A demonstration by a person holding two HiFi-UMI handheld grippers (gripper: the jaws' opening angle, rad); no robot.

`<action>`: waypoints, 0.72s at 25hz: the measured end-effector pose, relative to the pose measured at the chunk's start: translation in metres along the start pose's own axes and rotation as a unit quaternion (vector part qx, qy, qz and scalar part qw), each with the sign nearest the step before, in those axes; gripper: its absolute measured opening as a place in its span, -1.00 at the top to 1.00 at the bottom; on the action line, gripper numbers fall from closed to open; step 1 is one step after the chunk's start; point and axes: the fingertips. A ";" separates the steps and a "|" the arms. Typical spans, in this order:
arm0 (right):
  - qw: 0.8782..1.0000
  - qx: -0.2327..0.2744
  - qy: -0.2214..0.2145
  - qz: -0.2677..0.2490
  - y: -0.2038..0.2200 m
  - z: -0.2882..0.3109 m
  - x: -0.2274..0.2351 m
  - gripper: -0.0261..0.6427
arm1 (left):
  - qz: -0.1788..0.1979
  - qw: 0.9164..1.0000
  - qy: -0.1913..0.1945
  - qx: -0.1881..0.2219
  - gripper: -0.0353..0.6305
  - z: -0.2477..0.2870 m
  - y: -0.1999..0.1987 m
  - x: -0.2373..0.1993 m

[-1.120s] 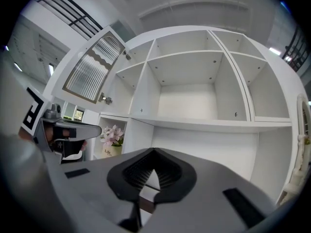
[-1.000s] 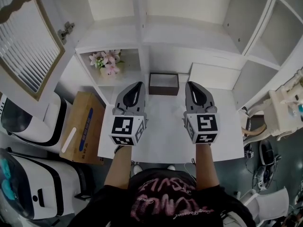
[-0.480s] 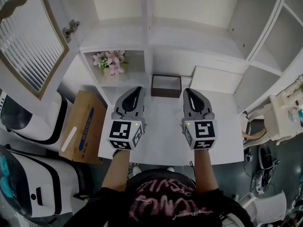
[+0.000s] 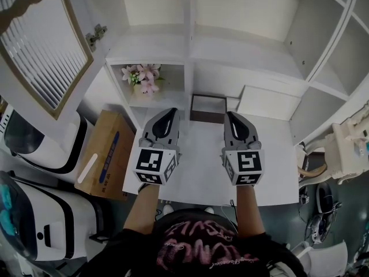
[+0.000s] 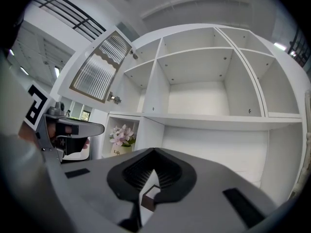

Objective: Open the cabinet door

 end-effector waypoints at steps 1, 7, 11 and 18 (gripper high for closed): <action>1.000 0.002 -0.002 0.001 -0.001 0.000 -0.001 0.88 | 0.000 1.000 0.001 0.000 0.85 0.000 0.000 0.000; 1.000 0.000 -0.006 0.002 -0.001 0.003 -0.004 0.88 | 0.007 1.000 0.007 -0.003 0.85 0.003 -0.002 0.002; 1.000 0.000 -0.009 0.002 0.000 0.004 -0.007 0.88 | 0.011 1.000 0.006 -0.006 0.85 0.005 -0.001 0.003; 1.000 0.000 -0.011 0.007 -0.001 0.005 -0.011 0.88 | 0.008 1.000 0.012 -0.006 0.85 0.005 0.000 0.005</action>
Point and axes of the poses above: the fingertips, and each gripper's own axes: z forward along the fingers, x to its right, y out of its underside, and after that the axes turned 3 degrees about y, right-handed
